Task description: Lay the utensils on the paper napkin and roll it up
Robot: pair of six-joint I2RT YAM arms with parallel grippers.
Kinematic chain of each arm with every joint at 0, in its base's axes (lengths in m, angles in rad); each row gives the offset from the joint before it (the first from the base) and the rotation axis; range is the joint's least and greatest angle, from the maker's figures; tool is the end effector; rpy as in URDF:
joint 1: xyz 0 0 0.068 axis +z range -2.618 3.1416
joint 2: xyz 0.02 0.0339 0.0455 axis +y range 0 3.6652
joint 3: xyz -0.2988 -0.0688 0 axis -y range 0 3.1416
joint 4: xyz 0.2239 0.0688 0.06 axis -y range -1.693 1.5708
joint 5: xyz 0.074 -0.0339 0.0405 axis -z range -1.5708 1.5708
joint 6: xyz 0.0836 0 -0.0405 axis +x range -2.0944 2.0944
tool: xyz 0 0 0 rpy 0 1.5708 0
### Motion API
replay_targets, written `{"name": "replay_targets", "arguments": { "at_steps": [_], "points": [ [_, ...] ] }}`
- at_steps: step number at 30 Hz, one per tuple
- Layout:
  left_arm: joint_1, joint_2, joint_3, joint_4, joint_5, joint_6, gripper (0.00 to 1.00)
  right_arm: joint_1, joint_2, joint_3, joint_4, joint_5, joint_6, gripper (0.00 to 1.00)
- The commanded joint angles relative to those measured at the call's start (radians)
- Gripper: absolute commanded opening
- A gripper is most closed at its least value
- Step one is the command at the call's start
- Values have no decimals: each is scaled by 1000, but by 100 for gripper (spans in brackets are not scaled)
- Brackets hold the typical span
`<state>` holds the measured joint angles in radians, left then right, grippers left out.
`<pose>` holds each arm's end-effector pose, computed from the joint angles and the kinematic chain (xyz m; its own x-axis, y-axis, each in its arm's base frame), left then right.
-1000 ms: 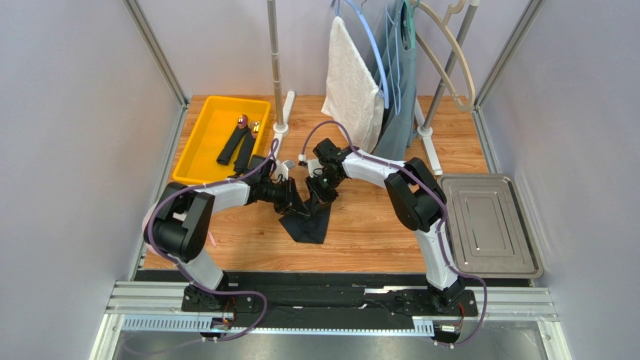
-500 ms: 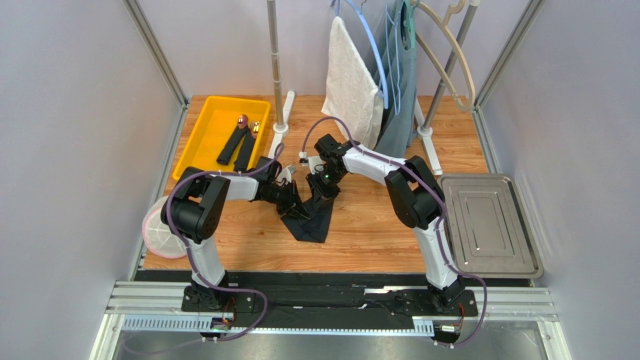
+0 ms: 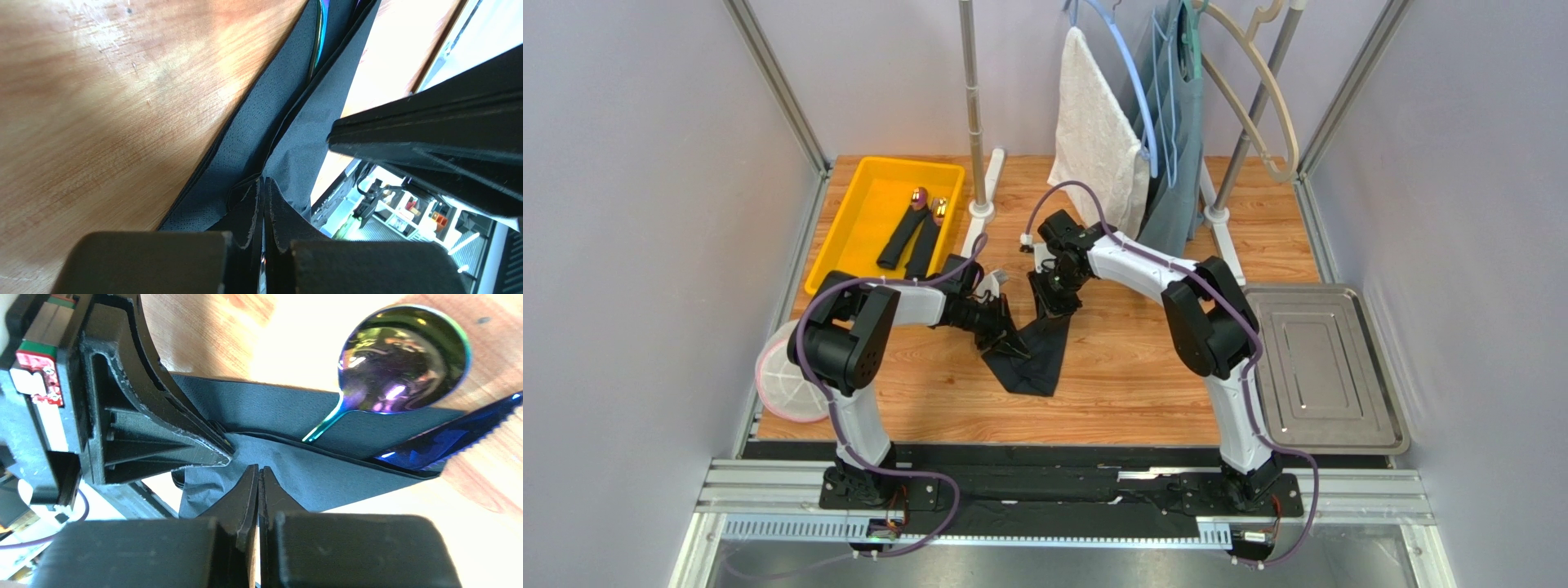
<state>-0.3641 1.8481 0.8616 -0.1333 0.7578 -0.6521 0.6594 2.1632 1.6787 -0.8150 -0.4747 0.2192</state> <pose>0.2917 -0.1727 0.1260 -0.9953 -0.0924 0.0290 -0.0823 0.6492 -0.7562 0.3344 0.3075 0.1673 -0.8828 -0.4396 -0.1658 -0.4608 0.7413 0.4881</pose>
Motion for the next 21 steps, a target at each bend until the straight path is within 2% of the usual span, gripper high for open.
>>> {"name": "replay_targets", "arguments": {
  "at_steps": [1,9,12,16,21],
  "points": [
    [7,25,13,-17,-89,23,0,28,10,12,14,57,11,1],
    [16,10,4,-23,-86,25,0,29,98,9,-27,226,-61,0],
    [16,-6,1,7,-40,32,3,31,106,7,-38,197,-98,0],
    [13,-85,-7,83,14,26,19,32,98,6,-24,150,-138,0],
    [-16,-122,-9,97,43,14,20,32,107,35,-29,122,-165,0]
  ]
}}
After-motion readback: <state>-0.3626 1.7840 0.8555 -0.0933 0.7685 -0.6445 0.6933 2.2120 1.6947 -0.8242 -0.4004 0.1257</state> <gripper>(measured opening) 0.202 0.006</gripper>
